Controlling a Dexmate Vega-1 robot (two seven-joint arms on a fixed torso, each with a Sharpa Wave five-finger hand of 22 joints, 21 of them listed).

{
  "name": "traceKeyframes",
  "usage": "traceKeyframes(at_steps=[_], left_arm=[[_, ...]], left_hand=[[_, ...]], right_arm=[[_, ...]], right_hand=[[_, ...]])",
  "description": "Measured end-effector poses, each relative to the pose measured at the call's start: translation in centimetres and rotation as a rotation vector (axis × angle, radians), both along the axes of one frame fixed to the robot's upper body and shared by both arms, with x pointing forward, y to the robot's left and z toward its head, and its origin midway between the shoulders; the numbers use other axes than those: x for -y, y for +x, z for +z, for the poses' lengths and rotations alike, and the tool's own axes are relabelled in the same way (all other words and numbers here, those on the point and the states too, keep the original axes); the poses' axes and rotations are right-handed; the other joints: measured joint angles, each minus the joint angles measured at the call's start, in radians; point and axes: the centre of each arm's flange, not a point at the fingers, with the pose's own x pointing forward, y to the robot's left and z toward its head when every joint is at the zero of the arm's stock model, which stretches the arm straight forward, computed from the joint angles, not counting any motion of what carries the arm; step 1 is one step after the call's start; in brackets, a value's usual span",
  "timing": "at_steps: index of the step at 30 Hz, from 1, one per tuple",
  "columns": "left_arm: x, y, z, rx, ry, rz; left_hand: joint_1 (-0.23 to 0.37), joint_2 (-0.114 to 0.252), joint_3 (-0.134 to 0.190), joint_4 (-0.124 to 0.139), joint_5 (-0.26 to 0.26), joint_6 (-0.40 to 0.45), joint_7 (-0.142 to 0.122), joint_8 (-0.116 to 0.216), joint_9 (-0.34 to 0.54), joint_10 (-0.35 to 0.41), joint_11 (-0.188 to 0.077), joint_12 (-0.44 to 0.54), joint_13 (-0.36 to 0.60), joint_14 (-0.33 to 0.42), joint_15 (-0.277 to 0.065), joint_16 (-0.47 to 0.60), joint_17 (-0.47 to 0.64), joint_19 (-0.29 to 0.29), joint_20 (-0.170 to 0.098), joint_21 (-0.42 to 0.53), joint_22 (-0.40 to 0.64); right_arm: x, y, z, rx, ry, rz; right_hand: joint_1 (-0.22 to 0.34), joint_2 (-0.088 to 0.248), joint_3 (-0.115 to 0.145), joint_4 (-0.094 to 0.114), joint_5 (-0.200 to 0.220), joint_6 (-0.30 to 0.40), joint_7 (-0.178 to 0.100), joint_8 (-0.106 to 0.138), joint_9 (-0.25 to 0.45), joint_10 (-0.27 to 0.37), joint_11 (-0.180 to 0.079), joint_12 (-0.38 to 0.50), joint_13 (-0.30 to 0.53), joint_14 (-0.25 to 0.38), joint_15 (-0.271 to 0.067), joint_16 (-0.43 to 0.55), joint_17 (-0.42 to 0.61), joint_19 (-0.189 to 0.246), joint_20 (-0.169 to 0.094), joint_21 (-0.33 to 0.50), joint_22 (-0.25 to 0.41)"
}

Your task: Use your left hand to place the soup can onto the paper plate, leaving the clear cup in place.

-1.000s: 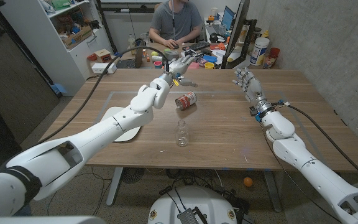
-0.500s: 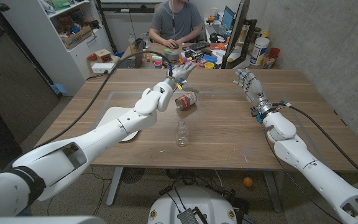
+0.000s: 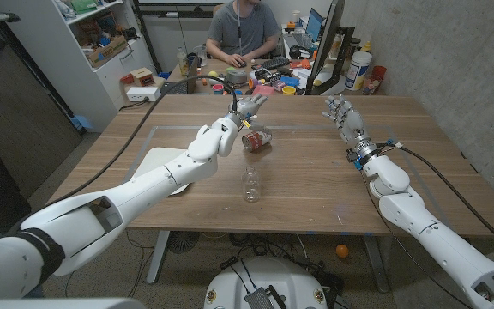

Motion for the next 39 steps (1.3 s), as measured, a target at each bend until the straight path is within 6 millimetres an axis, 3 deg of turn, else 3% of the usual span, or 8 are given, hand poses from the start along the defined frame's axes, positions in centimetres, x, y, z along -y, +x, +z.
traceKeyframes(at_steps=[21, 39], left_arm=[[0.0, 1.7, -2.0, -0.022, 0.055, 0.045], [1.2, 2.7, -3.7, -0.042, 0.097, 0.046]], left_hand=[[0.008, 0.008, -0.007, 0.001, 0.008, 0.000, 0.000, 0.001, 0.000, 0.000, 0.000, 0.000, 0.000, 0.000, 0.000, 0.000, 0.000, 0.002, -0.002, -0.002, 0.005], [0.021, 0.021, -0.022, 0.003, 0.016, 0.000, 0.000, 0.008, 0.005, 0.000, 0.000, 0.000, 0.005, 0.005, -0.005, 0.000, 0.000, 0.026, -0.015, -0.009, 0.005]], right_arm=[[-0.2, 0.0, -0.1, -0.001, 0.001, 0.000], [-0.1, 0.0, -0.4, 0.000, 0.001, 0.001]], right_hand=[[0.000, 0.000, 0.004, -0.004, 0.000, 0.000, 0.000, 0.000, 0.000, 0.000, 0.000, 0.000, 0.000, 0.002, 0.002, 0.000, 0.000, 0.004, 0.004, -0.008, 0.000], [0.000, 0.000, 0.004, -0.004, 0.000, 0.000, 0.000, 0.000, 0.000, 0.009, 0.002, 0.000, 0.000, 0.014, 0.003, 0.000, 0.000, 0.007, 0.007, -0.015, 0.000]])
